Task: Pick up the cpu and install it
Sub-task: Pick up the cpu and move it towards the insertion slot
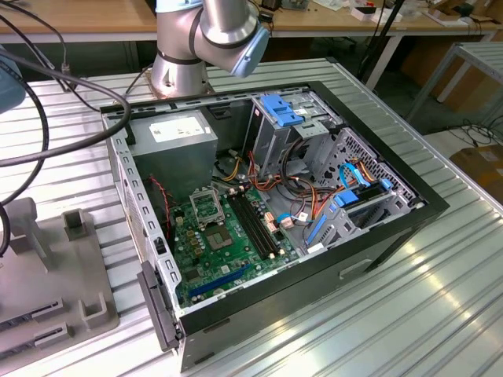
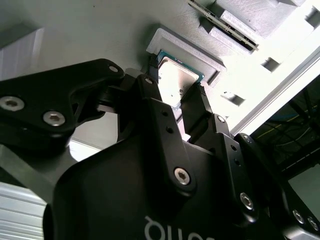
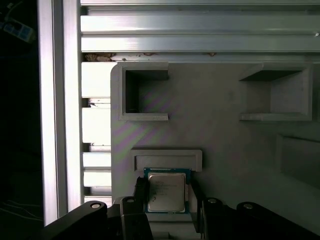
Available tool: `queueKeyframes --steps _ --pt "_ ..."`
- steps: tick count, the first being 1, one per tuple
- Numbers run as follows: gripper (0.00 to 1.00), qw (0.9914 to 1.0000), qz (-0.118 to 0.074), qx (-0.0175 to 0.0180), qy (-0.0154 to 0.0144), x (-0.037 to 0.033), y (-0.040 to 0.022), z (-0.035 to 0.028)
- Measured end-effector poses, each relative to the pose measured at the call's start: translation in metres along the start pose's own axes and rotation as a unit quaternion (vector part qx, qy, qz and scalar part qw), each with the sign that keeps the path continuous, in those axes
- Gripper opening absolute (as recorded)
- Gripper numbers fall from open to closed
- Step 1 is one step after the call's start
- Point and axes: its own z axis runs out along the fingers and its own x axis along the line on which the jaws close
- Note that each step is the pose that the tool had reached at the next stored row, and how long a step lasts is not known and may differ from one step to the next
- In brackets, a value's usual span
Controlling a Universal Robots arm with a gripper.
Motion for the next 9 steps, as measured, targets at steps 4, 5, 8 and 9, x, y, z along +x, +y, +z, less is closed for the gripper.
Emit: queueKeyframes --steps 4,5,8,9 --pt "0.44 1.00000 0.000 0.0000 0.0000 0.0000 0.0000 -0.0010" --pt "0.44 1.00000 0.000 0.0000 0.0001 0.0001 0.0000 -0.0013" --pt "0.44 1.00000 0.000 0.0001 0.0000 0.0001 0.0000 -0.0022" --pt "0.44 1.00000 0.000 0.0000 0.0001 0.0001 0.0000 -0.0025"
